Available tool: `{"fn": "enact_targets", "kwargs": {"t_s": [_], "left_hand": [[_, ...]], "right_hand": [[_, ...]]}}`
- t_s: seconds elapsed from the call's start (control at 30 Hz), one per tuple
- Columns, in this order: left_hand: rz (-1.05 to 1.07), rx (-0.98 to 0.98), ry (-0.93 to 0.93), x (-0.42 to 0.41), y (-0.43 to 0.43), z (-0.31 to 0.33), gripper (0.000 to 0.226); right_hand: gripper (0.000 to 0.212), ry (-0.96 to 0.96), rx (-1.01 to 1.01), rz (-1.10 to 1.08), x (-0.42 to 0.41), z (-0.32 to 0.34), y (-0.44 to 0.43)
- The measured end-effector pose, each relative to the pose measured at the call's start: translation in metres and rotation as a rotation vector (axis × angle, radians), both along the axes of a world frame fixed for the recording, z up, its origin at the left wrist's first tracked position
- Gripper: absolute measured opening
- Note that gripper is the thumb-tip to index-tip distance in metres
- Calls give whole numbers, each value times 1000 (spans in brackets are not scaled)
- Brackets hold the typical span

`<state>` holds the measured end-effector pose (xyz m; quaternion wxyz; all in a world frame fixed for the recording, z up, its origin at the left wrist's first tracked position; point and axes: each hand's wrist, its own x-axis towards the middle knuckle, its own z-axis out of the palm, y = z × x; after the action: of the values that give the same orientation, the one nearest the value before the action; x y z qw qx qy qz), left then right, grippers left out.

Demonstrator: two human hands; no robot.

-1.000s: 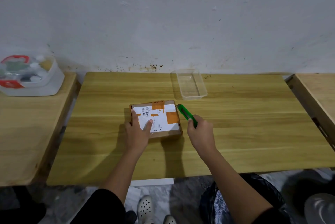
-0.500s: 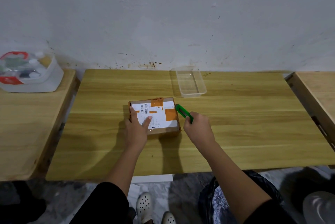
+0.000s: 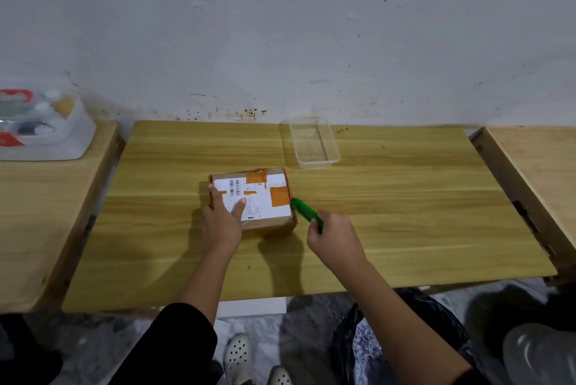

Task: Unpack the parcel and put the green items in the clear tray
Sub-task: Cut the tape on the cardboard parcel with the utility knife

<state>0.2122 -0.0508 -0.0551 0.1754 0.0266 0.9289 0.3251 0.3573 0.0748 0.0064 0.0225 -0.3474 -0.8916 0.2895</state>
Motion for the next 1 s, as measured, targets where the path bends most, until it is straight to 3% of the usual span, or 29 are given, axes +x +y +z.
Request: {"fn": "enact_targets", "kwargs": {"t_s": [0.17,0.47,0.63,0.87,1.0], "left_hand": [[-28,-21,26,0,-2,2,74],[-54,31,29,4,-9,5,76],[-151,-35,46,-6,-18,8,76],[-394,-20,25,-55,-42,8,77],[-424,-198,187,-78,-43,12,79]], "right_hand": [[18,47,-19,-6,22,-8,0],[23,365,-208,-272,16,-6,8],[17,390,-222,-320,-5,-10,15],[24,392,-429,-338,-40,-22,15],[32,374,-500,-321,-64,-32,12]]}}
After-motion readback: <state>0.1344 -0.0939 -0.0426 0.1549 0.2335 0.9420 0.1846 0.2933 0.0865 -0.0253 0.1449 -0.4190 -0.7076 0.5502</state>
